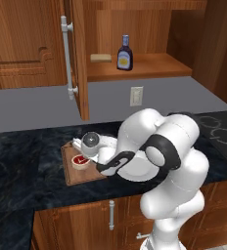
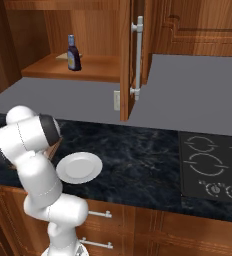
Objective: Pick the steak from the plate and place it on the cutting board. Then pick the condiment bottle from the cabinet and place it next to the cutting board.
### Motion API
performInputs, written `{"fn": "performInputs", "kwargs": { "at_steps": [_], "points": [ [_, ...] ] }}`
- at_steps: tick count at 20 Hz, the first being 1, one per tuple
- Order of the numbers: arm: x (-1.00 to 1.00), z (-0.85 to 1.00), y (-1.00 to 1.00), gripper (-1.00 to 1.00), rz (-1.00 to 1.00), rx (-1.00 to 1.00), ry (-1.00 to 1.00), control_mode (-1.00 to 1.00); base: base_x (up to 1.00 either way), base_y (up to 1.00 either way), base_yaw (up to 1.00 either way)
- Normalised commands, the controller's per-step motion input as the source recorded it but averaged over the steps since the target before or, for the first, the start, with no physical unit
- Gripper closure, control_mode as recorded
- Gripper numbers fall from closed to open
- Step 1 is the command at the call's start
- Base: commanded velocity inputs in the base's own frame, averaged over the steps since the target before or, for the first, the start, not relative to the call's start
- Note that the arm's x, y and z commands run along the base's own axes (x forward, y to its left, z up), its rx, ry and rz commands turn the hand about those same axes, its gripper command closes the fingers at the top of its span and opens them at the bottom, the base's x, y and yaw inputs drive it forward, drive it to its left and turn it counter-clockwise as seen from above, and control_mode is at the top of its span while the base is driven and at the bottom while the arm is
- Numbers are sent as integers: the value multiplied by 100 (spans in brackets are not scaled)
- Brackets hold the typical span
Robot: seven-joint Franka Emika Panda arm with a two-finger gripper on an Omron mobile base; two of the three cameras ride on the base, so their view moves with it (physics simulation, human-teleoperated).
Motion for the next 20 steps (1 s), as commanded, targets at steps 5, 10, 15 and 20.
{"fn": "performInputs", "kwargs": {
  "at_steps": [5, 10, 15, 20],
  "points": [
    [-46, -3, -3, -100, 0, 0, 0, -100, 0, 0, 0],
    [-46, 0, 0, -100, 0, 0, 0, -100, 0, 0, 0],
    [-40, 11, -10, -100, 0, 2, 0, -100, 0, 0, 0],
    [-16, 33, -18, -100, -1, 0, 0, -100, 0, 0, 0]
  ]
}}
